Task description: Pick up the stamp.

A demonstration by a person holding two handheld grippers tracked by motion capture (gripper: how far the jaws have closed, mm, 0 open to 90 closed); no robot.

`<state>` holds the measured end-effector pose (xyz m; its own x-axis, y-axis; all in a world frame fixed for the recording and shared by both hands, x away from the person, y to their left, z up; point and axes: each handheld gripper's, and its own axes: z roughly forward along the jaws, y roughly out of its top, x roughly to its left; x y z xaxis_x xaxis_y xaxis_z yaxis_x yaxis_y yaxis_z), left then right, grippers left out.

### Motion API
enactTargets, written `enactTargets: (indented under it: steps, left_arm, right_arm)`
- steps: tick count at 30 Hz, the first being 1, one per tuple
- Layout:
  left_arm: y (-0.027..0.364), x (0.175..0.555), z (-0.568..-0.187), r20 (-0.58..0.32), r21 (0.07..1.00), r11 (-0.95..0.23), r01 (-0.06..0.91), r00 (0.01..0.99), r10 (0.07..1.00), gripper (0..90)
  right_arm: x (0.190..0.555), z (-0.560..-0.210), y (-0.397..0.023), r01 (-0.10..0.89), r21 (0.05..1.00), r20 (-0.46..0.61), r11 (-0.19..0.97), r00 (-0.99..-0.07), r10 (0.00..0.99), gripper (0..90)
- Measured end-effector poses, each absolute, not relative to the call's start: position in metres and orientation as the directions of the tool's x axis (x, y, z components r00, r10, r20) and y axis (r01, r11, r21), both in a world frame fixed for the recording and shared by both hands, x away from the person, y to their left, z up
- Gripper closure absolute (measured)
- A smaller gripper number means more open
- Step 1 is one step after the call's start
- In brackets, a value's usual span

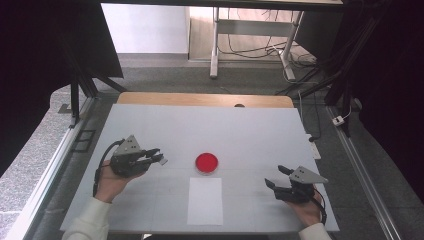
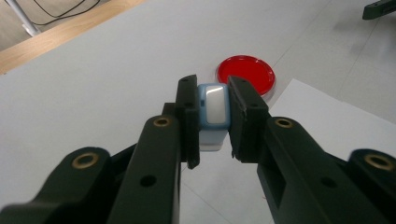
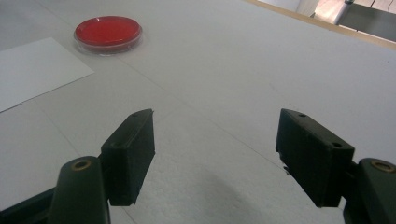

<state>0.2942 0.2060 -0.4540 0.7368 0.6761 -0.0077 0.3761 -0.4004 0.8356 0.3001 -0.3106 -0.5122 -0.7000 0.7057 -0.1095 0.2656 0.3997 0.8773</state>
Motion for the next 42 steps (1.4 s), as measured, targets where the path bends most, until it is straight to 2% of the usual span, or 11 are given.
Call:
enactTargets:
  steps: [23,42]
  left_arm:
    - [0.181,0.297,-0.445,-0.041,0.86,-0.374,0.349,0.775,0.63,74.4]
    - [0.142,0.302,-0.448,-0.073,0.856,-0.38,0.349,0.811,0.58,74.4]
  right_arm:
    - [0.297,-0.512,-0.31,0.259,0.878,-0.117,0.402,-0.698,0.706,27.8]
    - [0.297,-0.513,-0.31,0.264,0.876,-0.115,0.402,-0.696,0.709,27.8]
